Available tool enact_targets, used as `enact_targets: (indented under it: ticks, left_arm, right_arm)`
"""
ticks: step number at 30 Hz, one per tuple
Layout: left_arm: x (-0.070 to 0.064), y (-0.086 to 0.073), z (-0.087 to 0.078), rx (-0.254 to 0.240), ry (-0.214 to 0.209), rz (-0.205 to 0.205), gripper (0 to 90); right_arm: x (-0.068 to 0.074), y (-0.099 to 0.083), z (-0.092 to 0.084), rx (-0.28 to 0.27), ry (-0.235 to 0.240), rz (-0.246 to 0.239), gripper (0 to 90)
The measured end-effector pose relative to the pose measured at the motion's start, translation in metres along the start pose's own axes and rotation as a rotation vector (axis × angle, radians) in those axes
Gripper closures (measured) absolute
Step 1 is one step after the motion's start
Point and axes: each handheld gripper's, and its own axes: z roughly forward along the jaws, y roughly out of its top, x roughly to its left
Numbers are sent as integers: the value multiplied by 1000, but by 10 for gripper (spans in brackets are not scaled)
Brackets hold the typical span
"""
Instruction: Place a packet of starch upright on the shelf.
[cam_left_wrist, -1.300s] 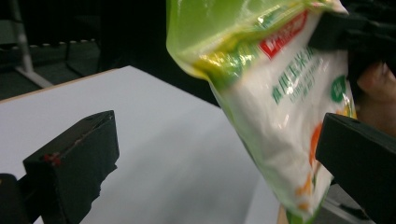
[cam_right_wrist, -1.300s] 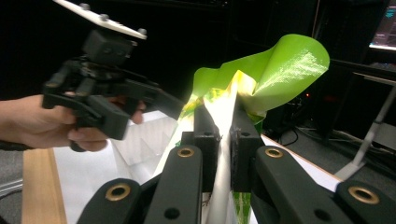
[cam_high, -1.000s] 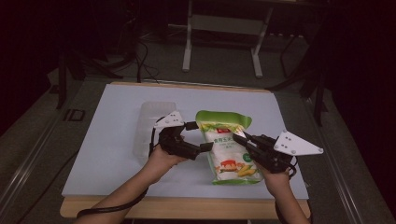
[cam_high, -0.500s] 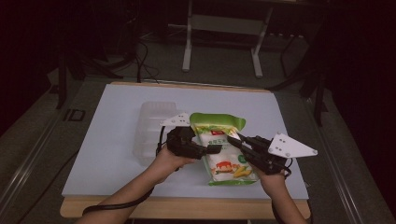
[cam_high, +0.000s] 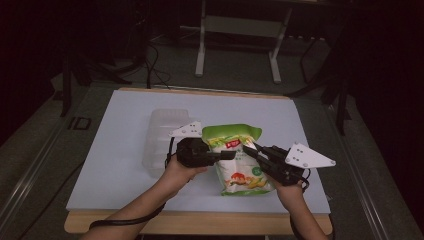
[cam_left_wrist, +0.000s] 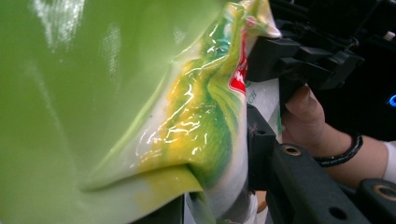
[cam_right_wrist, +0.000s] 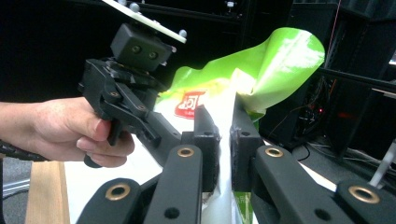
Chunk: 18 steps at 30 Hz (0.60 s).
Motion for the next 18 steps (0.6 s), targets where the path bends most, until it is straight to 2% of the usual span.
enact_targets:
  ticks: [2, 6, 9, 12, 14, 16, 18]
  left_arm:
    - [-1, 0, -1, -4, 6, 23, 758]
    - [-4, 1, -2, -10, 30, 93, 766]
    - [-2, 3, -4, -9, 17, 105, 772]
    - [-2, 7, -6, 7, 17, 135, 774]
    - [-2, 10, -9, 11, 18, 160, 797]
    - [-2, 13, -11, 15, 22, 194, 799]
    - [-1, 16, -13, 25, 21, 219, 799]
  right_arm:
    - [0, -1, 0, 5, -11, -12, 843]
    - [0, -1, 0, -4, -12, -10, 834]
    - [-1, 0, 0, -8, -3, -4, 818]
    - [-1, 1, -1, -9, -1, -7, 797]
    - [-1, 2, -2, -17, -7, 2, 750]
    - [-4, 4, -5, -28, 7, 40, 708]
    - [-6, 4, -6, -43, 14, 55, 637]
